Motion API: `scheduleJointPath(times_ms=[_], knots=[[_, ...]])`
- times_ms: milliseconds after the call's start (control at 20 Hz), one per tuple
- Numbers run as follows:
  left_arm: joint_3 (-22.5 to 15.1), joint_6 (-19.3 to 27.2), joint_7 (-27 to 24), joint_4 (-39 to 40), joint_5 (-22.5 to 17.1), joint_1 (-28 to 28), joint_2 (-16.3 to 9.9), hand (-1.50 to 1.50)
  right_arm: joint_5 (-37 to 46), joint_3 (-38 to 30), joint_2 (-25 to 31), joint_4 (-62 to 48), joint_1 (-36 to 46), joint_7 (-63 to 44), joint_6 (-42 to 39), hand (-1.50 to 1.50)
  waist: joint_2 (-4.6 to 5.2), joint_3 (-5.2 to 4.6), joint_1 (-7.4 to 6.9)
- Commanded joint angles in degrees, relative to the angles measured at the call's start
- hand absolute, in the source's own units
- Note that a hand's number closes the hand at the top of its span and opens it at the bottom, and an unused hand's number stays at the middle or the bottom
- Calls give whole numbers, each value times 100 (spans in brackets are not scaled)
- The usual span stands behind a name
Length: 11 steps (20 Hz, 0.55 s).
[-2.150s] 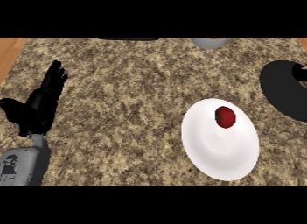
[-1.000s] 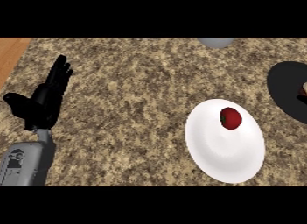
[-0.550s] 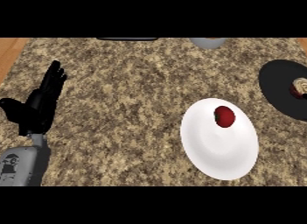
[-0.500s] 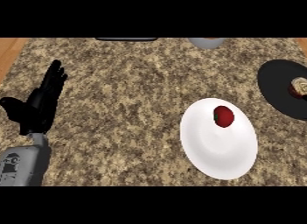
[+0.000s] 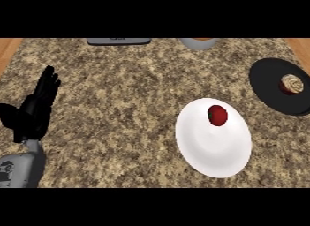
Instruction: Pick the cupcake from the plate and place it in the pan
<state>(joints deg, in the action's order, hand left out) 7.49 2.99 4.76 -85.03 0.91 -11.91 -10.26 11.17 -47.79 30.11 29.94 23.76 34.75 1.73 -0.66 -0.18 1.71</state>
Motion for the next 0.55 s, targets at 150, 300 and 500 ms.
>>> scheduleJointPath(times_ms=[150,300,500], knots=[[39,35,181,-250,-13,142,-30,0,-431,88,-700,2107,-1370,-531,-508,-150,-38,-16,102],[50,-75,-17,-37,-94,97,3,0,-538,318,-1453,3411,-1912,-1047,-486,-150,-1,-11,49],[66,-26,2,167,-8,-152,-37,0,-477,510,-1756,5232,-2696,-2097,-408,-150,35,-1,-5]])
